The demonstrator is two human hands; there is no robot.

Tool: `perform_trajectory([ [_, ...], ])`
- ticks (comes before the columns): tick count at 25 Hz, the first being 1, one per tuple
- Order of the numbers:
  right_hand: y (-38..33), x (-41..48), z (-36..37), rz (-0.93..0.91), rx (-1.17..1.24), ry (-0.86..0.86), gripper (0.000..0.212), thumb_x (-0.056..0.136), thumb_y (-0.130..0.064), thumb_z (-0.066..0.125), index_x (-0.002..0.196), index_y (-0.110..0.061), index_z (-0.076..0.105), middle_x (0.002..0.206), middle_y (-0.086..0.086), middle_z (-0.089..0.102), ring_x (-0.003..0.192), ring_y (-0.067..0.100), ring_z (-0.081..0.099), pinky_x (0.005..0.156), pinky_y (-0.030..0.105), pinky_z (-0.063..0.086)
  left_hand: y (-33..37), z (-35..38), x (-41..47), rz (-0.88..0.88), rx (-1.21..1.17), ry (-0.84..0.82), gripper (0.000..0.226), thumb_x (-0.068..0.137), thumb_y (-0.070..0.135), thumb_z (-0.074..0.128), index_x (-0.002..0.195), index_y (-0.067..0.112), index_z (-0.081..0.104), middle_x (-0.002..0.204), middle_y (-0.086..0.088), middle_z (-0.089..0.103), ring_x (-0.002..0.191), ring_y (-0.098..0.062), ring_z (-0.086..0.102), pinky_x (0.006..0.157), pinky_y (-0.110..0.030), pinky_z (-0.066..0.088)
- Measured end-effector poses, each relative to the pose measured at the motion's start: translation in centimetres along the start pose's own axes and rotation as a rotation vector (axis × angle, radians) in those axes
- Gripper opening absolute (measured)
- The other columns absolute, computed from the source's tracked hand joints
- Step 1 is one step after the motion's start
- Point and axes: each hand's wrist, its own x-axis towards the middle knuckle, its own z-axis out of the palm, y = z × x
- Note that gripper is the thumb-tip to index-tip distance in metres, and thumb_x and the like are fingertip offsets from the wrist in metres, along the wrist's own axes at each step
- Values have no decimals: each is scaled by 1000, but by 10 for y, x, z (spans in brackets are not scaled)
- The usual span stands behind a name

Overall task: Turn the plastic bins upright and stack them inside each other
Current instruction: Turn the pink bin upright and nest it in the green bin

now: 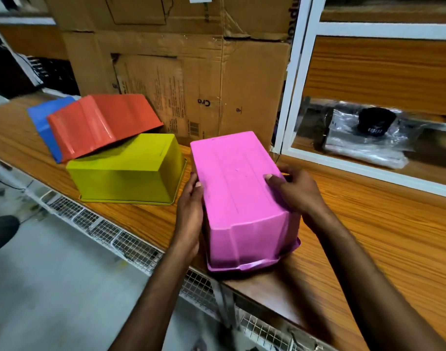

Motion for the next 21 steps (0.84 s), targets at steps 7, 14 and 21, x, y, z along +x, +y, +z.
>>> perform_trajectory([
  [7, 0, -51, -7, -262, 318, 80, 66, 82, -17, 83, 139, -37, 55, 134, -18, 64, 126, 5, 61, 106, 40, 53, 31, -10, -14, 121, -19, -76, 40, 103, 26, 55, 143, 17, 53, 149, -8, 56, 139, -21, 51, 111, -46, 46],
  [14, -15, -85, -9, -156, 254, 223, 82, 67, -79, 75, 132, -31, 61, 129, -3, 60, 122, 18, 60, 106, 44, 51, 43, -28, -31, 297, 116, -280, 73, 86, 9, 77, 150, 26, 46, 135, 21, 65, 128, -1, 59, 96, -21, 52],
  [21, -38, -120, -47, 198, 596, 277, 82, 75, -96, 31, 94, -24, 65, 100, 1, 68, 96, 19, 64, 89, 49, 47, 52, -22, -55, 272, 1, -329, 50, 84, 60, 60, 124, 31, 65, 138, 7, 64, 132, -9, 56, 114, -47, 43],
])
